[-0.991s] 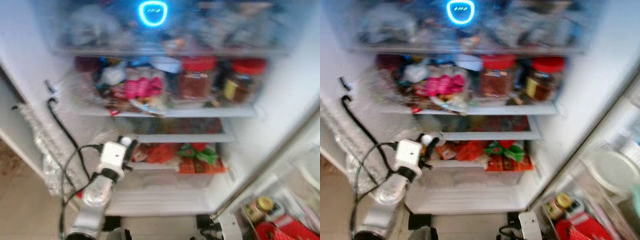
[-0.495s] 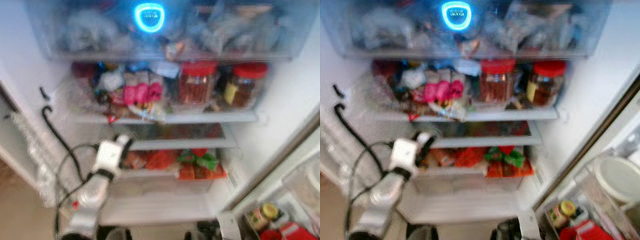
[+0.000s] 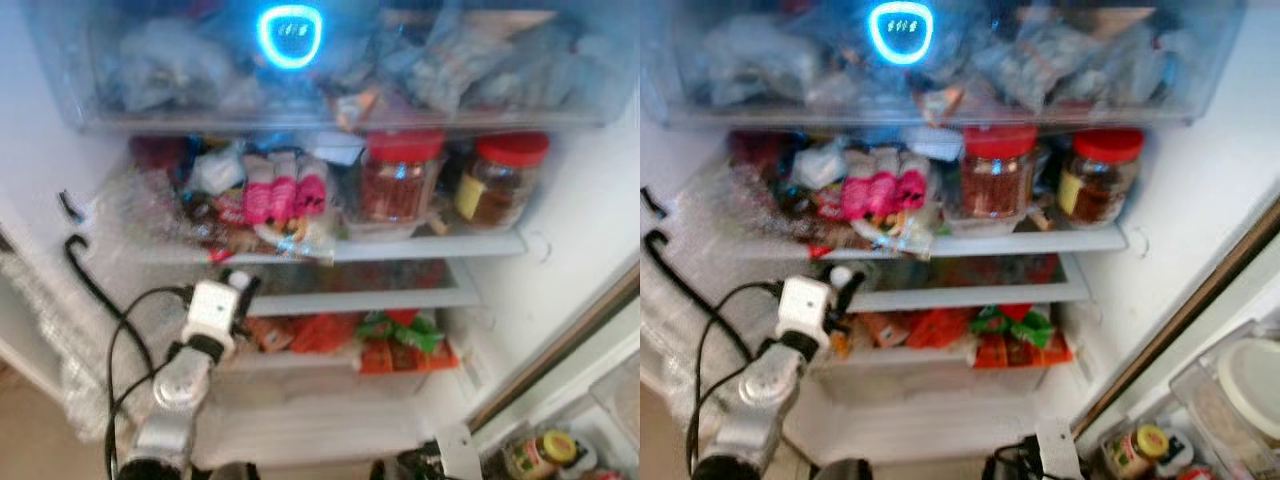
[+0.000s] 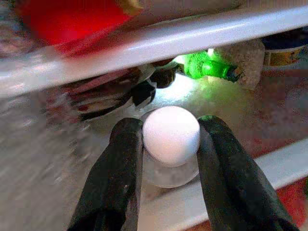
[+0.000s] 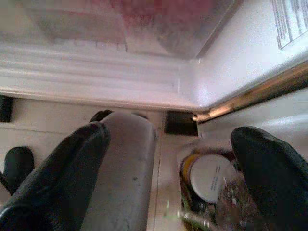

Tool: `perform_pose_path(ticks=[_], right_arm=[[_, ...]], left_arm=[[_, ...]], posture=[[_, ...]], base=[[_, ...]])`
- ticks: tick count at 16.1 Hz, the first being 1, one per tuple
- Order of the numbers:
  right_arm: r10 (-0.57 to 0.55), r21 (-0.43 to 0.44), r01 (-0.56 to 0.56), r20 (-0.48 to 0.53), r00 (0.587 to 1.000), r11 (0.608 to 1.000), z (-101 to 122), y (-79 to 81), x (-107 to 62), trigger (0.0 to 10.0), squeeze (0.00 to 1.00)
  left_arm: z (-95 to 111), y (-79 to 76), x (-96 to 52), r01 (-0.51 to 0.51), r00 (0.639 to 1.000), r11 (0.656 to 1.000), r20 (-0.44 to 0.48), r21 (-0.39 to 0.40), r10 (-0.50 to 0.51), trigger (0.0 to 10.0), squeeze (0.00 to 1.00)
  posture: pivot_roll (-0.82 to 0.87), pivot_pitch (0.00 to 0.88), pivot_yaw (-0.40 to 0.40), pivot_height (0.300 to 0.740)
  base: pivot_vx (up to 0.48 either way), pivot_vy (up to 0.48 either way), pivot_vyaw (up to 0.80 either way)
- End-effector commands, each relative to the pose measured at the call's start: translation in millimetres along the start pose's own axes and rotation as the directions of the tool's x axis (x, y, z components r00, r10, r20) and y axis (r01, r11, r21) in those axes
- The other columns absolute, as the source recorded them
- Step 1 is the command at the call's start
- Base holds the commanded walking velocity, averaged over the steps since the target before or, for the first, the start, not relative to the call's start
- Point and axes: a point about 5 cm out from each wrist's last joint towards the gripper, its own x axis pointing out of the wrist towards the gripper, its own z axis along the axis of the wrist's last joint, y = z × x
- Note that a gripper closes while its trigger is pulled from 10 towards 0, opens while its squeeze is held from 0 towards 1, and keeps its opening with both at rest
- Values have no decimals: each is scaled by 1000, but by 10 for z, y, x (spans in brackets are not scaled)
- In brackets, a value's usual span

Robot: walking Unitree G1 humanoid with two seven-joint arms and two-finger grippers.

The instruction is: Restocking fridge

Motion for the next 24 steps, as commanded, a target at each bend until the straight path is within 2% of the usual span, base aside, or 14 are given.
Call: perform_pose_path(ticks=[1,4,9,14,17,20,24], right_arm=[[-20,2,20,-57,998,1000,-151,-50,-43,10000,0],[-19,2,19,-58,998,1000,-156,-49,-44,10000,0],[-17,1,17,-61,998,1000,-172,-47,-49,10000,0],[-17,1,17,-63,998,1000,-178,-46,-51,10000,0],[-18,2,18,-63,998,1000,-176,-45,-50,10000,0],[-19,2,19,-62,998,1000,-171,-46,-48,10000,0],[-22,0,22,-61,998,1000,-168,-47,-48,10000,0]], left_arm=[[-50,-92,5,31,999,999,-20,-30,-31,10000,0],[-214,-86,-35,3,994,990,-107,-142,-18,10000,0],[-387,-122,-115,22,974,977,-215,-210,-68,10000,0],[-488,-139,-156,47,951,978,-289,-201,-105,10000,0],[-497,-136,-147,48,949,982,-299,-183,-102,10000,0],[-460,-82,-89,14,957,987,-284,-159,-59,10000,0],[-366,-45,123,-34,969,991,-248,-127,1,10000,0]], posture=[[-81,34,-19,635],[-84,41,-19,635],[-81,49,-19,635],[-81,52,-18,635],[-81,50,-18,635],[-81,49,-18,635],[-81,47,-18,635]], base=[[0,0,0],[0,0,0],[0,0,0],[0,0,0],[0,0,0],[0,0,0],[0,0,0]])
